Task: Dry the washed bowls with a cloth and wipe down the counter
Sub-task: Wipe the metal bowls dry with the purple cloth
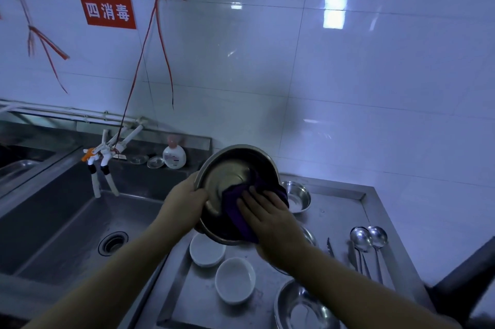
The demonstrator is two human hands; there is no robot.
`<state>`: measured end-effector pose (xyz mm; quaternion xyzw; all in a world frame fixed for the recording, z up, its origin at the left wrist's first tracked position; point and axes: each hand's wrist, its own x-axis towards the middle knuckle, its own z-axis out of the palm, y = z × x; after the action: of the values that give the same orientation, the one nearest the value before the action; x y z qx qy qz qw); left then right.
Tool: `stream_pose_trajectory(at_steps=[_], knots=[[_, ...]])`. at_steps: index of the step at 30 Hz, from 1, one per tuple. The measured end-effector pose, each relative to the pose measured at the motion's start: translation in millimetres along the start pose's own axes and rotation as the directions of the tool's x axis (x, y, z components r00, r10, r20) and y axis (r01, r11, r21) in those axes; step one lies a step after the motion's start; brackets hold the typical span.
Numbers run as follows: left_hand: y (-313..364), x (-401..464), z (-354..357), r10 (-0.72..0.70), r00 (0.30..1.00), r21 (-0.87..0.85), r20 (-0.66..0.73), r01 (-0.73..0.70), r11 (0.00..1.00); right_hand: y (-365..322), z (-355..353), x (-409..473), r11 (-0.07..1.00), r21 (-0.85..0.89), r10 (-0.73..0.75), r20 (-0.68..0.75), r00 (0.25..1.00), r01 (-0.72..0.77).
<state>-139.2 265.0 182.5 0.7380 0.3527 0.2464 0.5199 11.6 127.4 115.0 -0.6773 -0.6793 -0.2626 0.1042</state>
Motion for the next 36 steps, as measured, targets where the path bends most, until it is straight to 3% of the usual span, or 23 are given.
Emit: stream_pose_trajectory(at_steps=[5, 7, 11, 14, 17, 22, 26, 28, 30, 34, 36], knots=[[-1, -7, 24, -0.046, 0.998, -0.161, -0.031, 0.041, 0.986, -55, 2, 5, 0.952, 0.229, 0.22, -0.056, 0.974, -0.202], [-1, -9, 24, -0.05, 0.998, -0.202, -0.022, 0.045, 0.978, -59, 3, 8, 0.935, 0.289, 0.243, -0.096, 0.965, -0.206], [3, -7, 10, 0.011, 1.0, -0.099, -0.011, -0.012, 0.995, -33, 4, -3, 0.983, 0.182, -0.003, -0.091, 0.996, 0.02], [9, -3, -7, 0.053, 0.997, 0.027, 0.053, -0.055, 0.998, 1, 3, -5, 0.98, 0.018, -0.195, -0.059, 0.979, 0.196], [19, 4, -23, 0.056, 0.991, 0.127, 0.12, -0.071, 0.989, 24, 1, 2, 0.964, -0.102, -0.254, -0.073, 0.964, 0.246], [24, 11, -19, 0.069, 0.996, 0.17, 0.048, -0.076, 0.982, 8, 6, 4, 0.996, -0.065, -0.071, -0.139, 0.988, 0.062], [21, 6, 4, 0.027, 1.0, 0.064, -0.011, -0.026, 0.998, -38, 14, 2, 0.97, 0.158, 0.212, -0.19, 0.959, -0.183], [20, 4, 11, 0.031, 1.0, 0.039, -0.005, -0.031, 0.999, -55, 16, 3, 0.938, 0.268, 0.284, -0.221, 0.933, -0.222], [22, 5, 7, 0.016, 0.999, 0.05, 0.044, -0.018, 0.999, -53, 16, 1, 0.957, 0.25, 0.219, -0.281, 0.934, -0.149], [32, 15, -15, -0.04, 0.982, 0.093, 0.185, 0.023, 0.995, -17, 8, -2, 0.995, -0.031, -0.102, -0.359, 0.928, 0.098], [33, 15, -13, -0.053, 0.988, 0.013, 0.144, 0.051, 0.999, -7, 2, 4, 0.995, -0.058, -0.102, -0.39, 0.915, 0.086]])
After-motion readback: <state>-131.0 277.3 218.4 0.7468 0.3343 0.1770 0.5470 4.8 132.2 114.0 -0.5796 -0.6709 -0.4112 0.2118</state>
